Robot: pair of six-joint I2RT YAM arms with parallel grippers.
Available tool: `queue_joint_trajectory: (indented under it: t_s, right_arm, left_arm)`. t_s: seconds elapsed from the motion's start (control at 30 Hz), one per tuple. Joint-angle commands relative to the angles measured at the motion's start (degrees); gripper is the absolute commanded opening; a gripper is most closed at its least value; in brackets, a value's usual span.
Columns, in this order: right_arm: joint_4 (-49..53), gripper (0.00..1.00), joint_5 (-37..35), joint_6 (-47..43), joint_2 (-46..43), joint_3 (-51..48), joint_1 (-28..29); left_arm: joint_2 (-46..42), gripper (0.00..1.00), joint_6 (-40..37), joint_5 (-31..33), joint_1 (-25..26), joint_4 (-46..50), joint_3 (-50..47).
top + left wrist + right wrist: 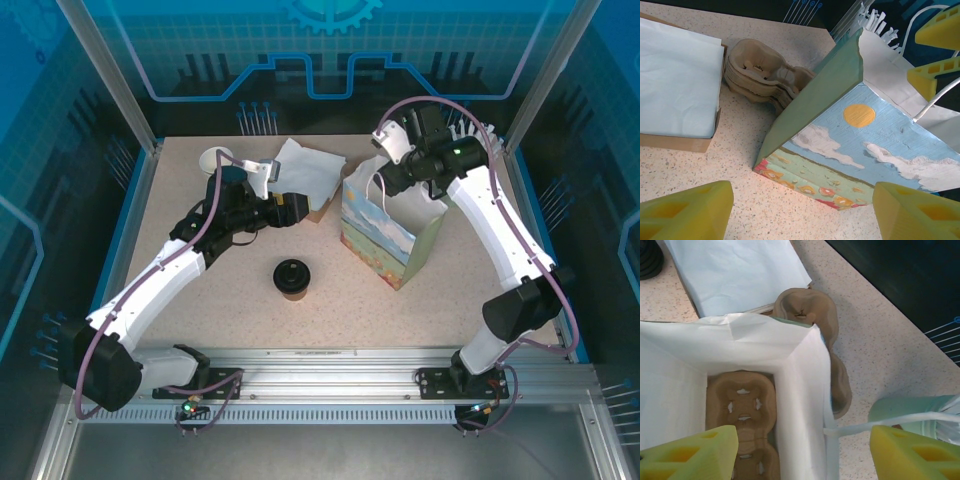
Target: Pack the takeout coffee
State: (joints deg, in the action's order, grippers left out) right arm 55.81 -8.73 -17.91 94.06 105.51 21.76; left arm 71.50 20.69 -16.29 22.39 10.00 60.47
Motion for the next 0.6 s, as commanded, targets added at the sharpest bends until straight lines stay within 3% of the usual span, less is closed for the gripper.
queue_joint_trajectory:
  t_s: [0.0,0.2,0.37,0.47,0.57]
  right_arm:
    - [-1.71,0.71,-0.26,-1.25,-2.23,2.64,0.54]
    - [-4.1,0.72,1.51,2.05,-4.59,6.28,0.57]
    - [-7.25,0.72,-1.16,7.12,-8.21,7.26,0.72]
    - [-11.64,0.72,5.58,11.37,-12.59,3.28,2.5]
    - [-17.33,0.73,10.13,12.06,-16.43,-3.17,9.54]
  left_arm:
    - [-1.28,0.75,-0.21,-0.55,0.37,0.29,-0.67]
    - [-1.26,0.75,-0.47,-0.1,0.35,0.59,-0.75]
    - [-1.75,0.75,-1.09,1.61,0.34,0.95,-1.5]
    - [-3.12,0.76,-1.34,3.86,0.08,0.98,-2.97]
    - [-5.84,0.76,-0.57,6.07,-0.96,1.79,-5.94]
